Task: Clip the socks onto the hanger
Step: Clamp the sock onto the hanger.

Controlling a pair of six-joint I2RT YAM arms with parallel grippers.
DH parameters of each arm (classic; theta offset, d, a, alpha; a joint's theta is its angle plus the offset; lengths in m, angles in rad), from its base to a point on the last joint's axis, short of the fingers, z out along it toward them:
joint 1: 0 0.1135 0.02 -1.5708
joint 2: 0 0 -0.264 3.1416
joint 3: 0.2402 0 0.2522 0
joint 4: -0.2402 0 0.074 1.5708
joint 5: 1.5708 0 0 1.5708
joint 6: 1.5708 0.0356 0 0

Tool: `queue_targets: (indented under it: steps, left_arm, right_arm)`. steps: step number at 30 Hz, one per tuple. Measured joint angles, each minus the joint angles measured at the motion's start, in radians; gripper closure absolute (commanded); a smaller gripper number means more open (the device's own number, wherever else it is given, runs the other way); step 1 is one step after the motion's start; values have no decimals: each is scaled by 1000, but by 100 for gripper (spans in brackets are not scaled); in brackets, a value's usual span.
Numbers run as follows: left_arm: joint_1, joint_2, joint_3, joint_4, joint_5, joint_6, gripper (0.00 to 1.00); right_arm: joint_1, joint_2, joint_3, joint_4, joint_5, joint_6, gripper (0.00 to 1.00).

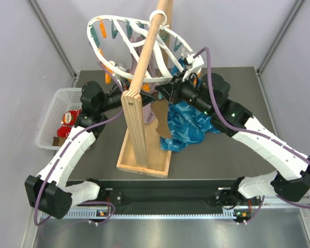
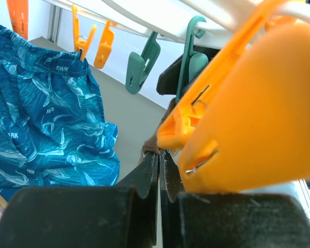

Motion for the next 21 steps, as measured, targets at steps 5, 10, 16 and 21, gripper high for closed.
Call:
queue_targets:
  steps: [5,10,16,21]
  left_arm:
    - [0,-2,-2,7,-9,-5,100]
    - [0,-2,-2,19,-8,-19,96]
    - [0,-2,-2,22,-10,-24,73]
    - [0,-24,-14,-37,-59,14,60]
  right_arm:
    - [0,-8,-7,-3,1,-1,79]
    - [0,-11,-7,-5,-16,-10,59]
    - [0,-11,-8,-55,-23,-17,38]
    - [0,-13,-8,-91,-20,-16,28]
